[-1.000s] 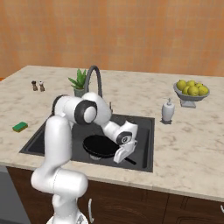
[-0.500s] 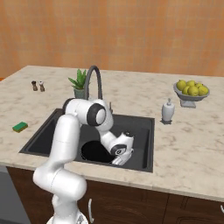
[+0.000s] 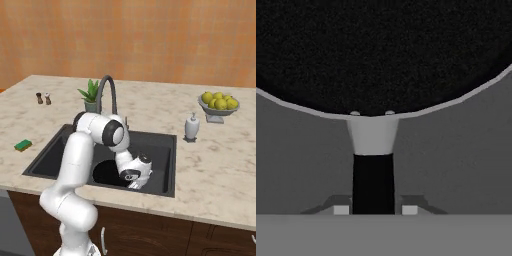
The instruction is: Pick the pan and sponge and place them into the sink. Then turn on the water.
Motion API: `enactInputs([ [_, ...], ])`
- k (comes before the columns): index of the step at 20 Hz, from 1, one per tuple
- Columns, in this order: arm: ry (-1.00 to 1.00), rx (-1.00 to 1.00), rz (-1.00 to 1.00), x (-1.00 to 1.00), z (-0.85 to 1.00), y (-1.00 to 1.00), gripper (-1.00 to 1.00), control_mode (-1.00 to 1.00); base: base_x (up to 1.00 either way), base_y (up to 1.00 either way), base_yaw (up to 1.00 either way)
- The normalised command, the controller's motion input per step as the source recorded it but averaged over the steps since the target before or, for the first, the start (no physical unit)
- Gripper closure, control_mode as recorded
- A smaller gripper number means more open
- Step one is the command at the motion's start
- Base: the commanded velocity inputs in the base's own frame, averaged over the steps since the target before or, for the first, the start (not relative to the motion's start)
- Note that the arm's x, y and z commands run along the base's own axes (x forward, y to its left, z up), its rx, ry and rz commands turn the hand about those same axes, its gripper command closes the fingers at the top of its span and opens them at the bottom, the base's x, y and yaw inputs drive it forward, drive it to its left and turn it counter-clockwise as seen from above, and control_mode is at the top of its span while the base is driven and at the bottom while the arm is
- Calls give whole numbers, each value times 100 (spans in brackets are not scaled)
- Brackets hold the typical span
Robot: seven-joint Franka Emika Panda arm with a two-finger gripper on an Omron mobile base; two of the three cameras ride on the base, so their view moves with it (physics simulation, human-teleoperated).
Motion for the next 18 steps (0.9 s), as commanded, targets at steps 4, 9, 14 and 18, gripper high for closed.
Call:
enactInputs([
  [4,-29,2,0,0,9,0,-100,-100,0,0,0],
  [9,-22,8,0,-2,71,0,-100,-100,0,0,0],
  [14,-7,7,1,0,100,-1,-100,-100,0,0,0],
  [18,0,7,3,0,100,-15,-100,-100,0,0,0],
])
